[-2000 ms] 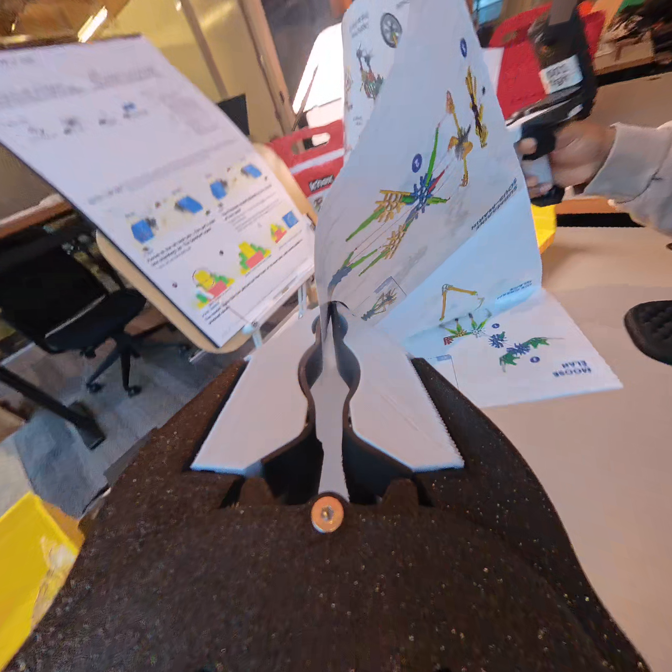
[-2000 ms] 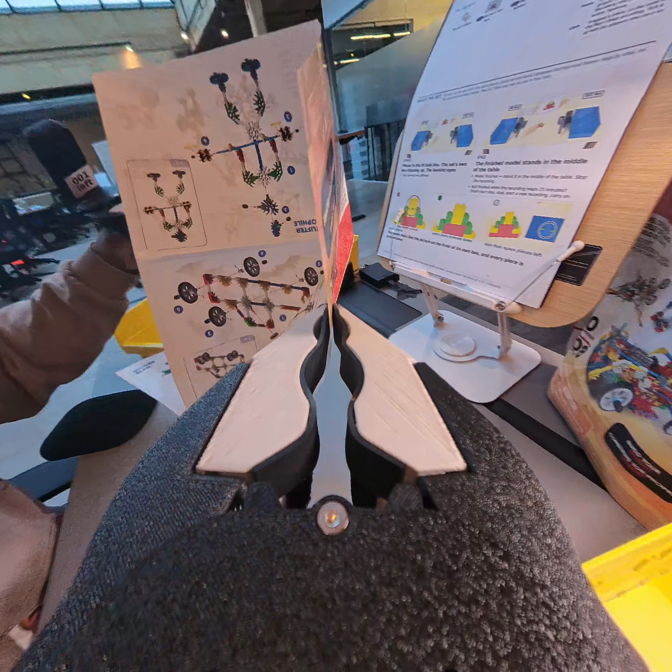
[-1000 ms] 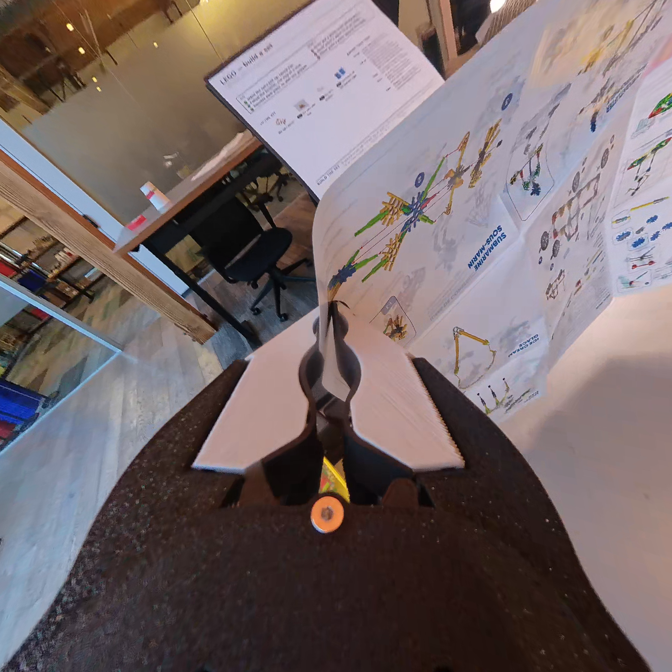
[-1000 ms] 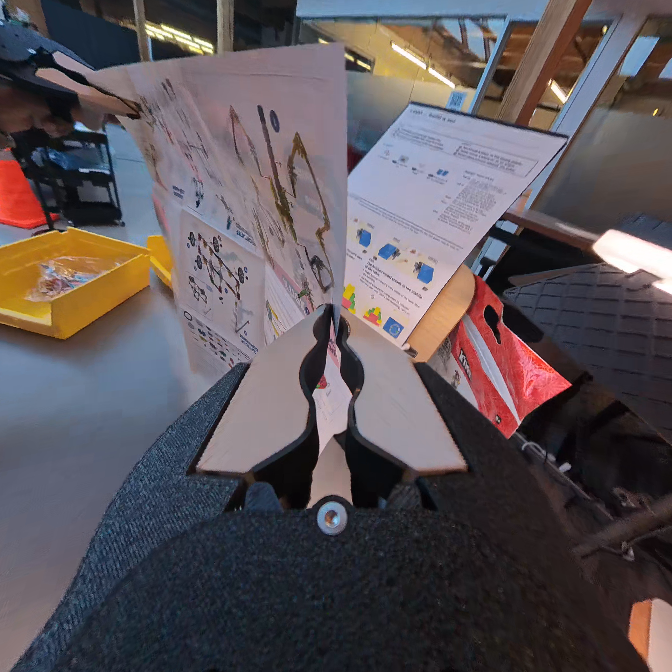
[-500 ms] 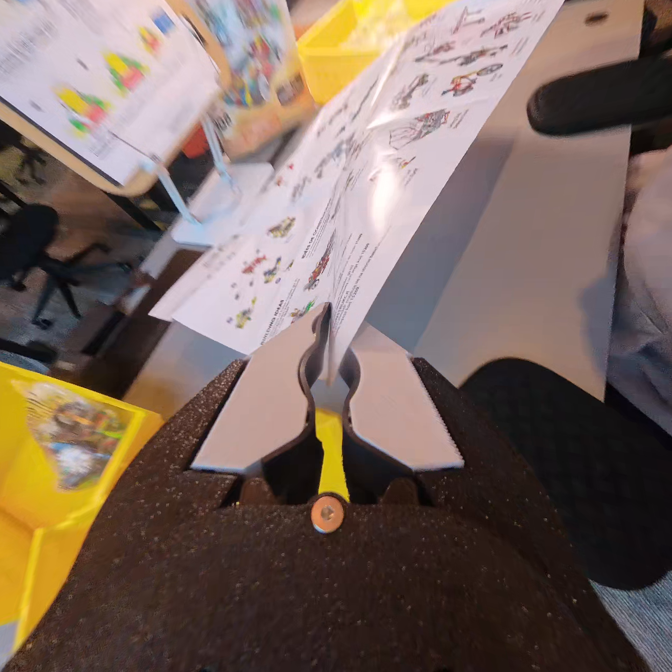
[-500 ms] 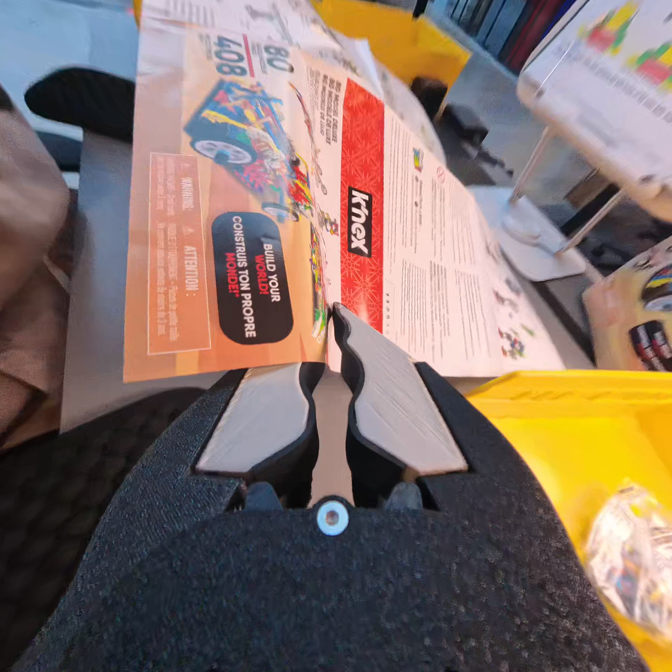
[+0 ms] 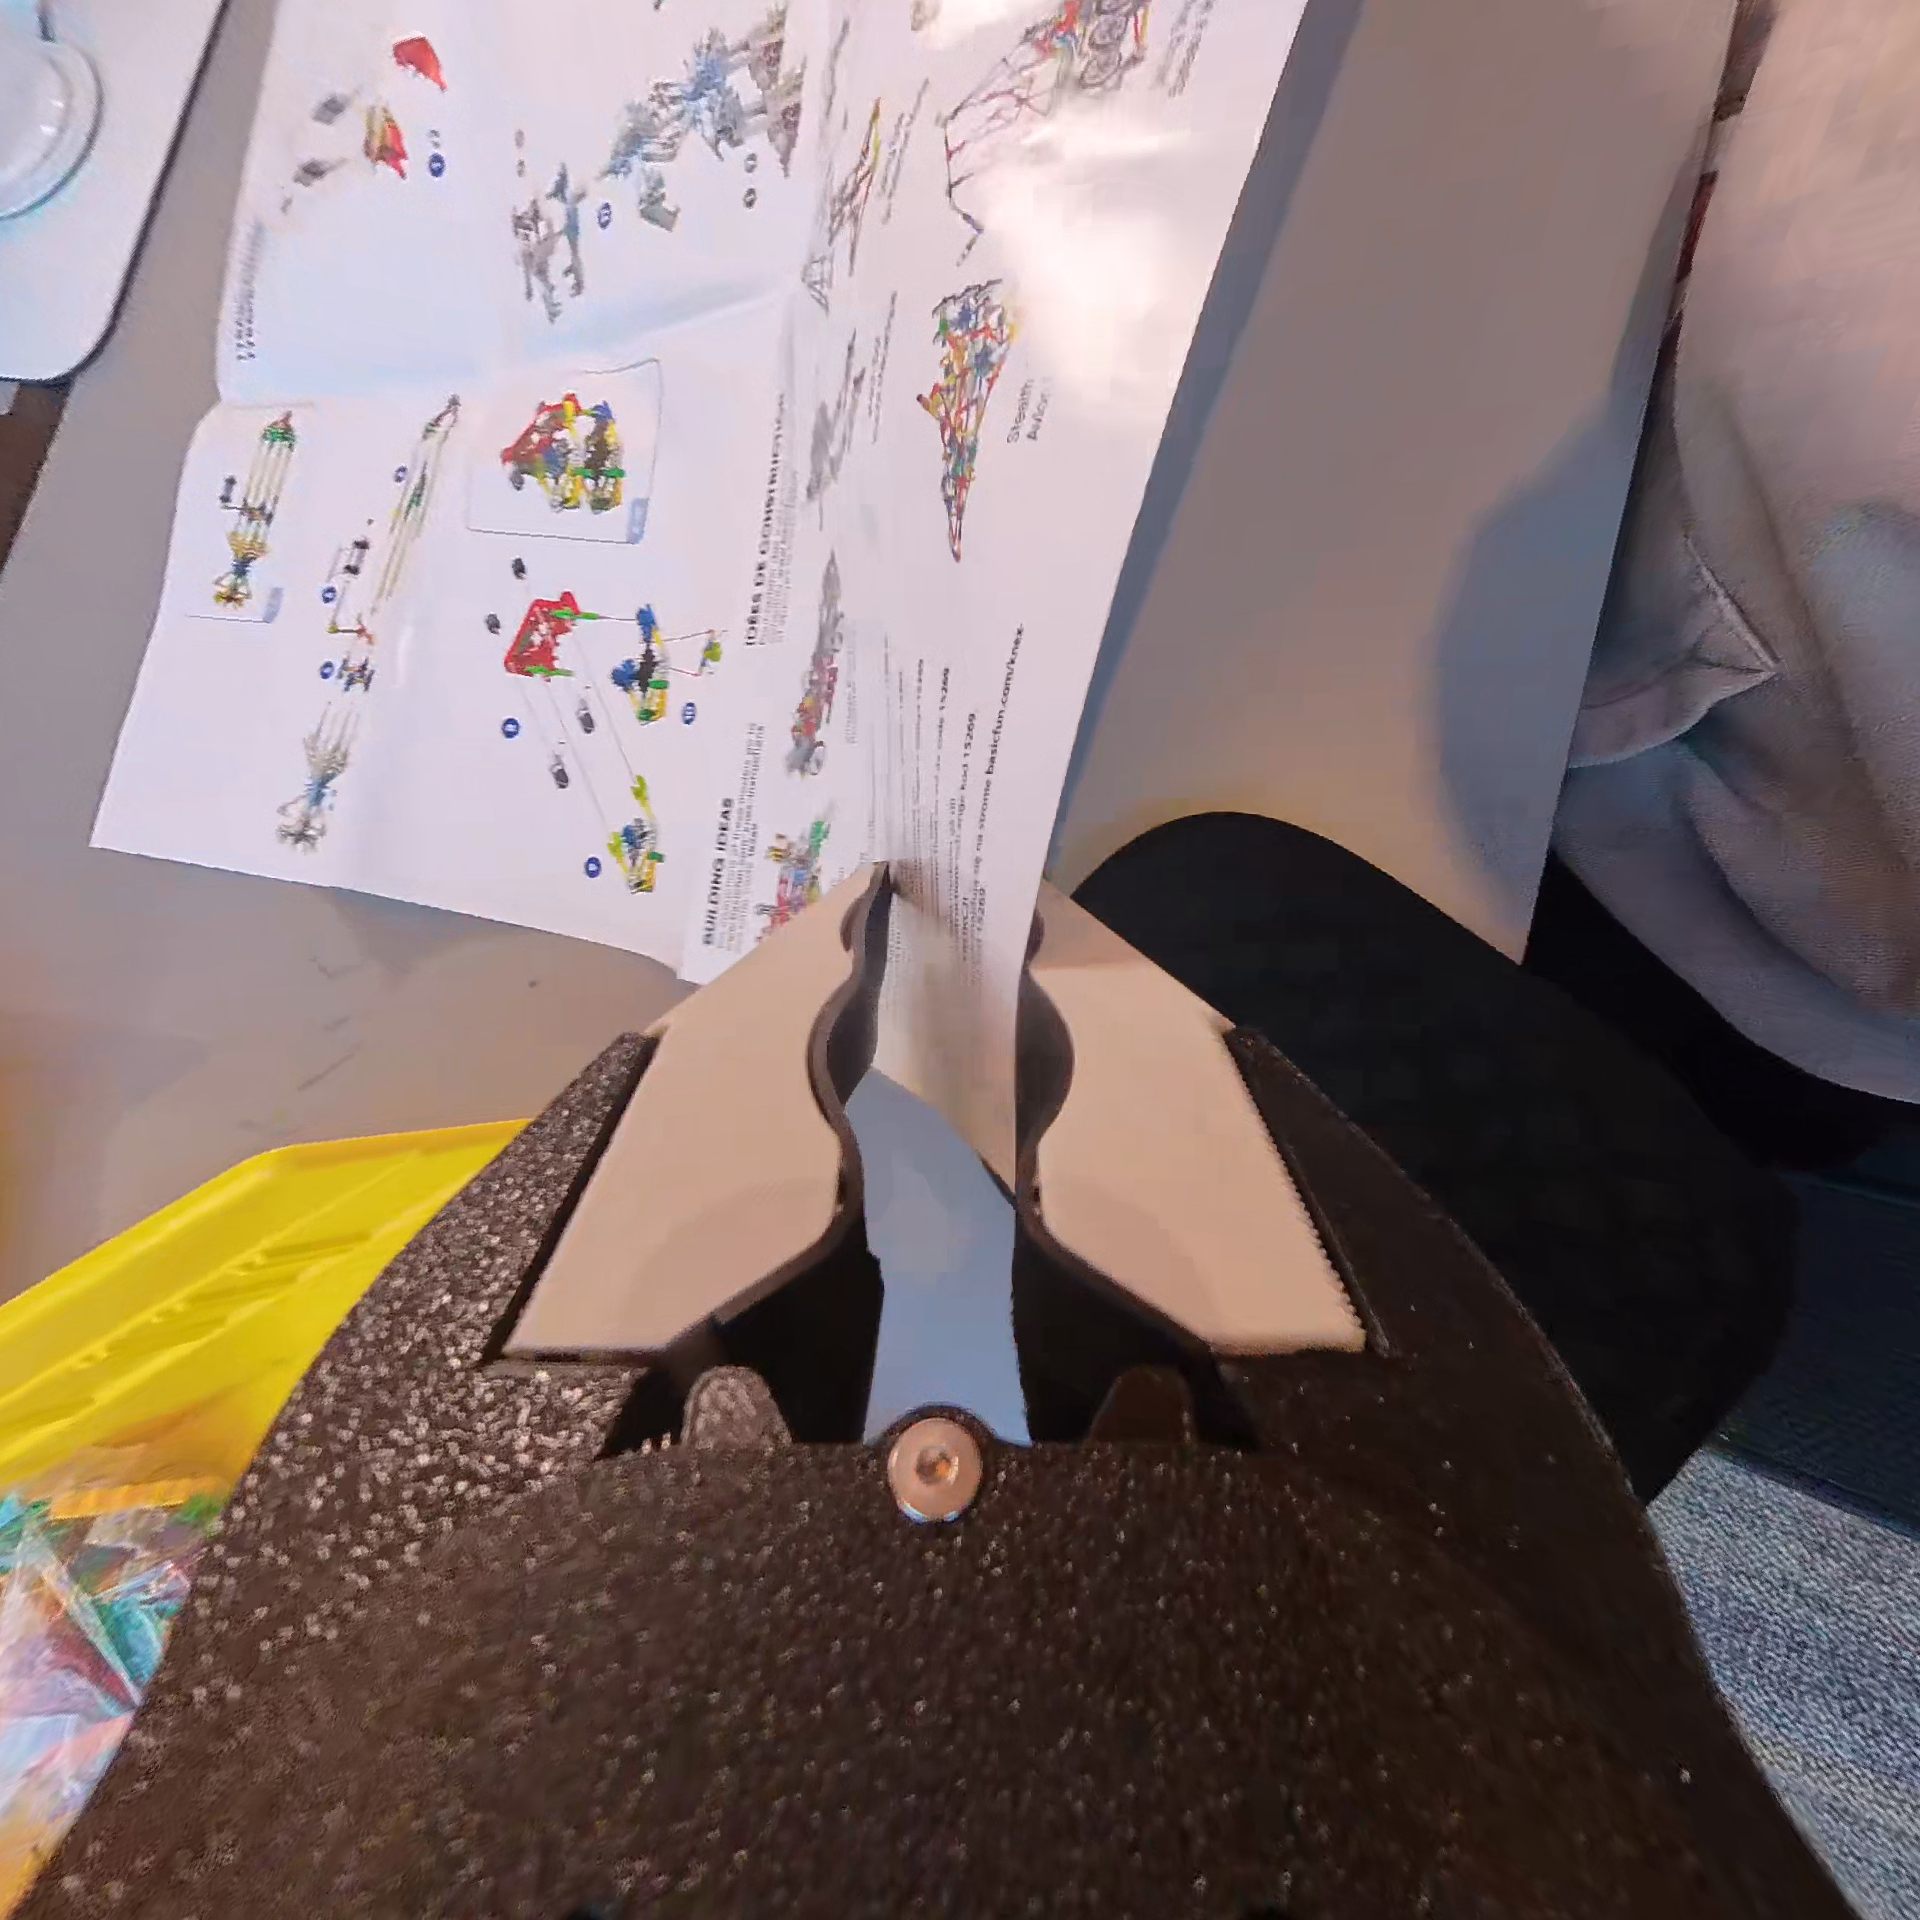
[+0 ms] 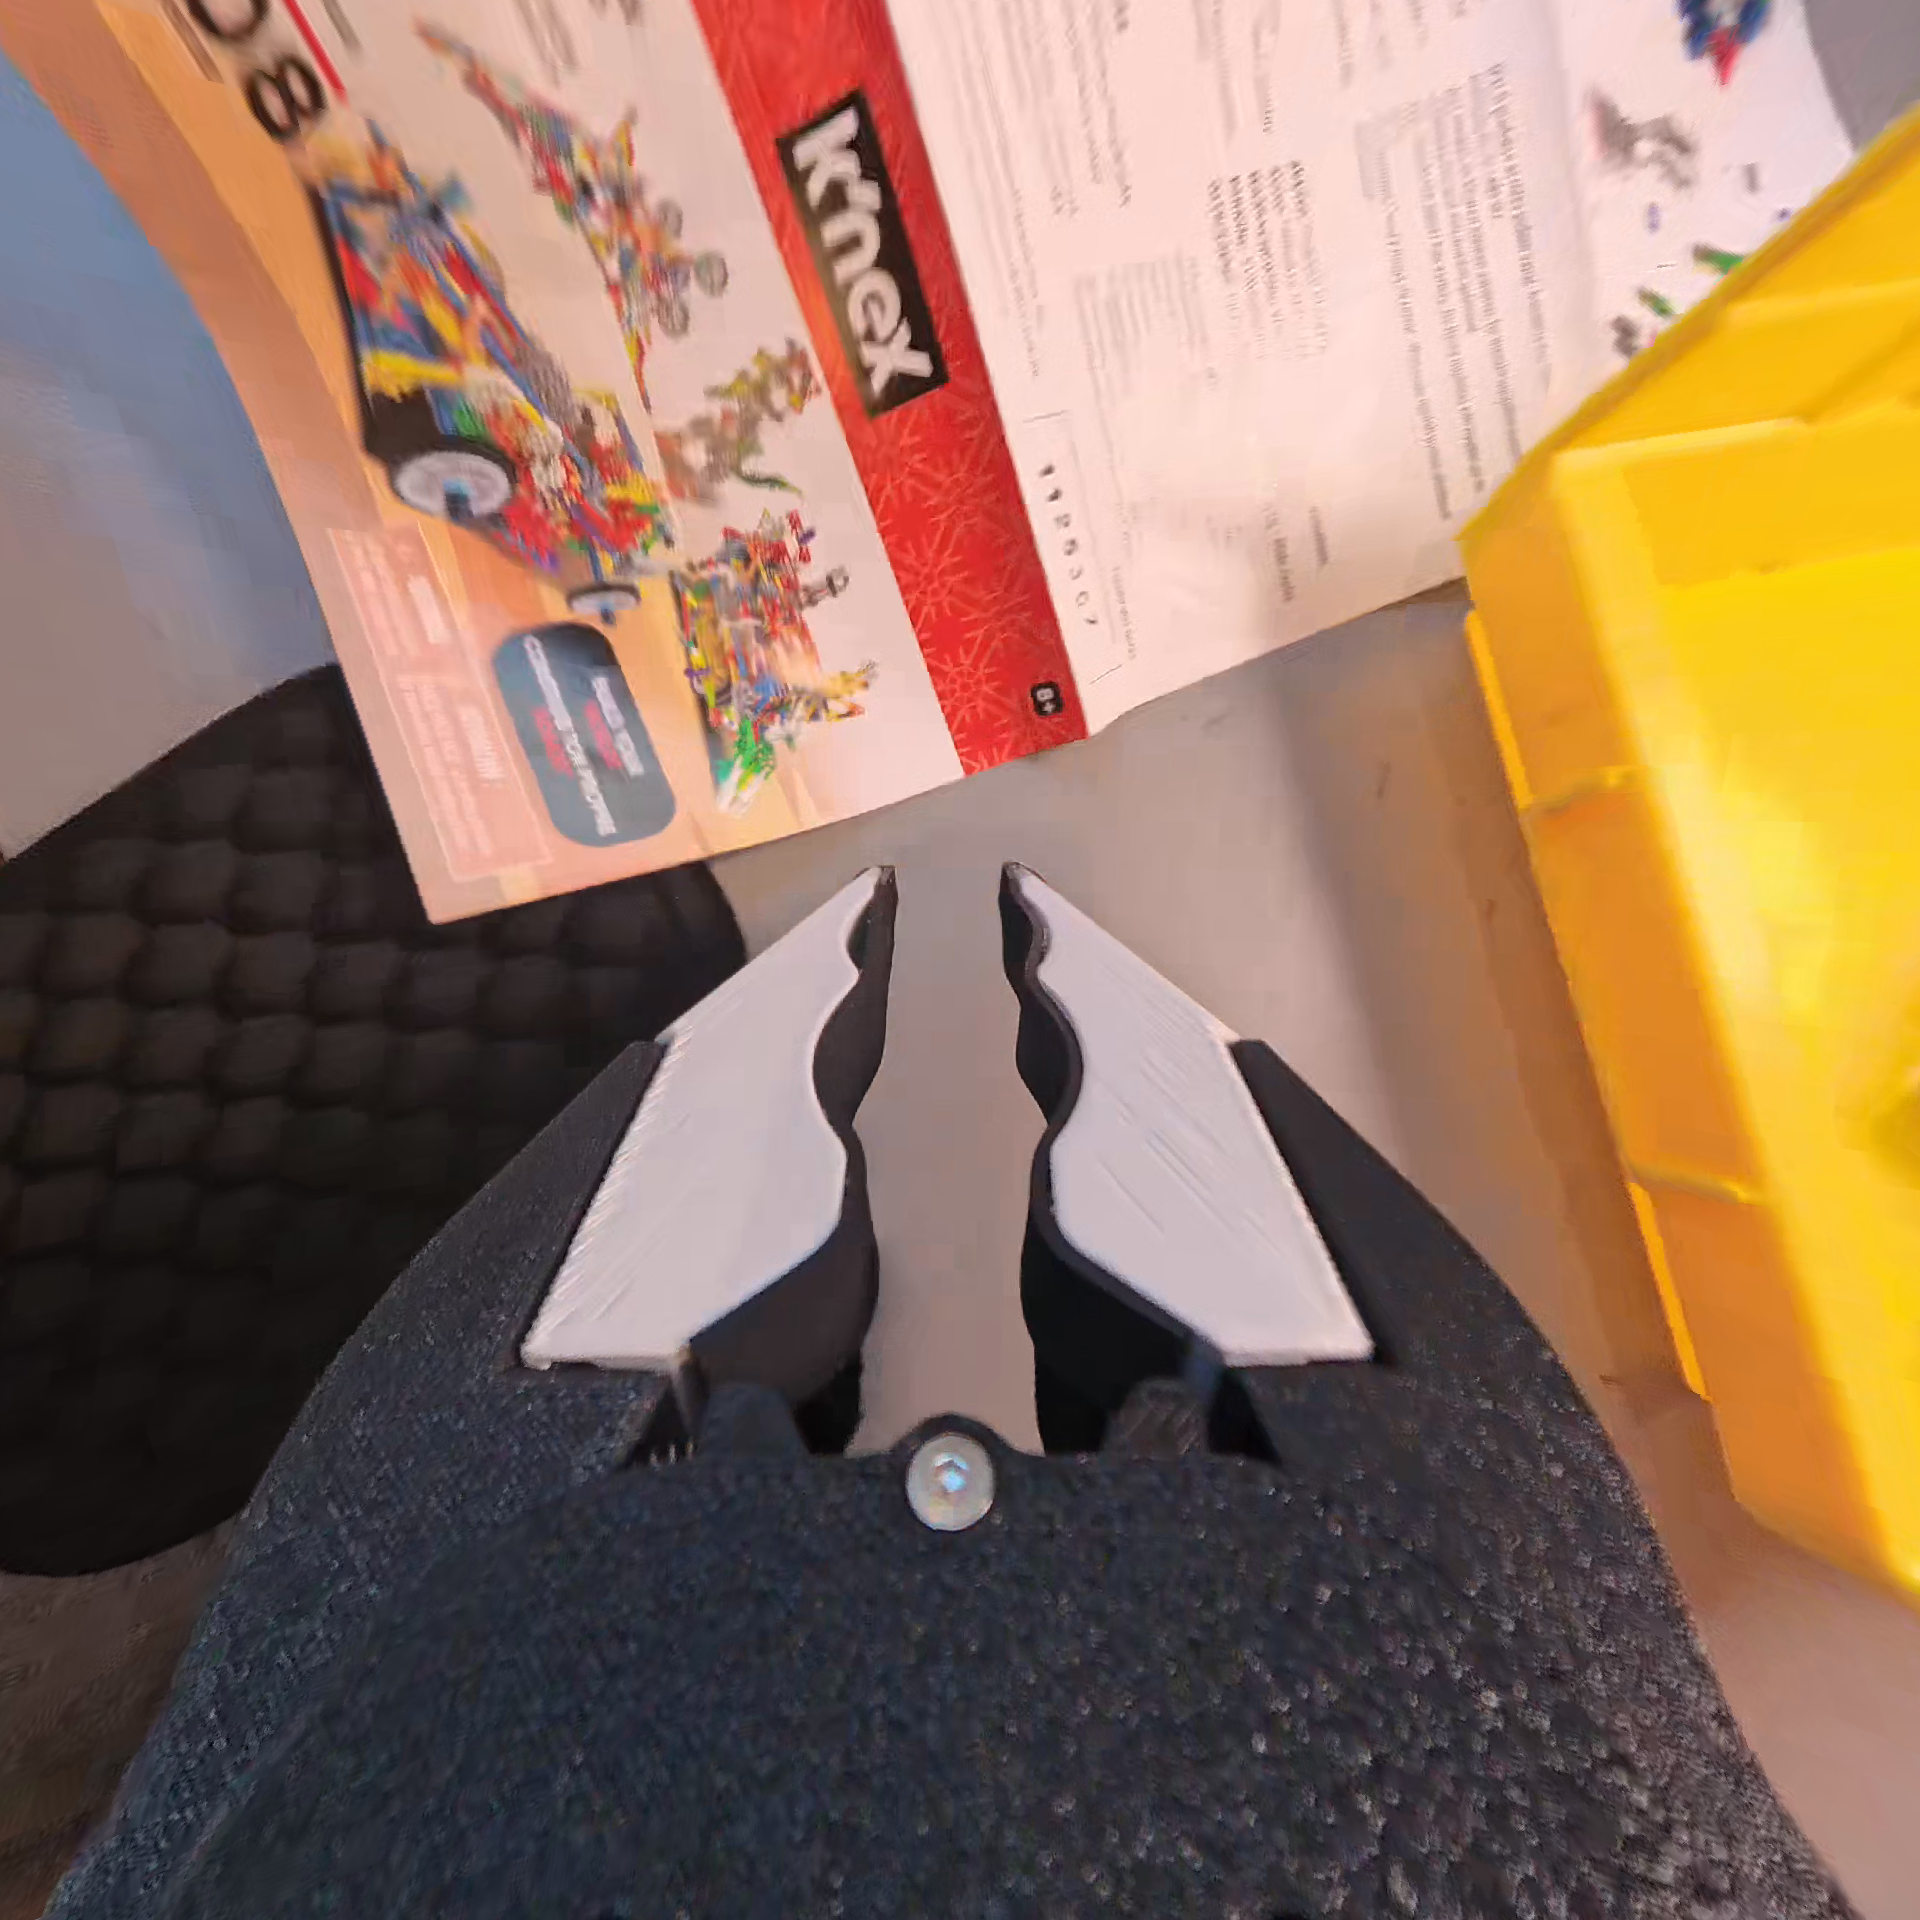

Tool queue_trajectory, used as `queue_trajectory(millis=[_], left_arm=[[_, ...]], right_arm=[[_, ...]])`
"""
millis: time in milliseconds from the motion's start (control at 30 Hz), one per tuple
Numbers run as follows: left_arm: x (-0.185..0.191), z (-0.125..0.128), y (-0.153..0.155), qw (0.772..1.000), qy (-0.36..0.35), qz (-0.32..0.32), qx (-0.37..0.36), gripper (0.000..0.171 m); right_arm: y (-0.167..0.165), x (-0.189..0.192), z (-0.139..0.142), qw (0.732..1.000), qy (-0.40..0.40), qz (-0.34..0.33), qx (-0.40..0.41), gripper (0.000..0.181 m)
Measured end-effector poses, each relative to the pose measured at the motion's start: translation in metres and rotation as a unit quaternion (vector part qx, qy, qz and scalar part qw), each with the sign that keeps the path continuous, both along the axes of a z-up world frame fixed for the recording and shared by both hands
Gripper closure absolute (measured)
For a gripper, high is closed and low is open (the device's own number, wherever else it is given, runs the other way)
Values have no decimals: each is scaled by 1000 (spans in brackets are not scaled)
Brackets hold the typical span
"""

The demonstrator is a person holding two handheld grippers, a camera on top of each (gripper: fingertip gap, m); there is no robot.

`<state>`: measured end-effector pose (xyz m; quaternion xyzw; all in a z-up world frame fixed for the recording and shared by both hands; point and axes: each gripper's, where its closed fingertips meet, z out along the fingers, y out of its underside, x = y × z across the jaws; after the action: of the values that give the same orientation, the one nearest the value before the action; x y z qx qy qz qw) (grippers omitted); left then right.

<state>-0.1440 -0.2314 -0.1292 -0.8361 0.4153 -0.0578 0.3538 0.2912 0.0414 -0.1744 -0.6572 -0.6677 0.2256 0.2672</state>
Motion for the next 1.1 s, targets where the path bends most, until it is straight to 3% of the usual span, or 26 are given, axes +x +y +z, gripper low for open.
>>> queue_trajectory(millis=[100,200,300,433,600,733,967,1100], left_arm=[[8,1,-14,999,-21,-7,-23,137],[21,21,-28,993,-102,-25,-48,121],[28,49,-27,986,-162,-36,-20,119],[31,65,9,983,-175,-5,48,126],[37,34,67,990,-119,49,64,124],[21,-10,100,994,-32,103,34,123],[4,-59,106,989,-21,140,-41,121],[-3,-72,101,987,-16,150,-62,121]], right_arm=[[7,-6,46,996,88,-29,-3,160],[-4,-37,85,984,174,-25,-10,156],[-20,-78,91,983,185,-1,-7,152],[-32,-138,75,987,156,24,-2,150],[-21,-196,45,994,107,14,-8,146],[-19,-213,15,999,49,17,-14,140],[-20,-205,-29,998,-40,45,22,125],[-21,-206,-30,999,-27,44,7,125]])
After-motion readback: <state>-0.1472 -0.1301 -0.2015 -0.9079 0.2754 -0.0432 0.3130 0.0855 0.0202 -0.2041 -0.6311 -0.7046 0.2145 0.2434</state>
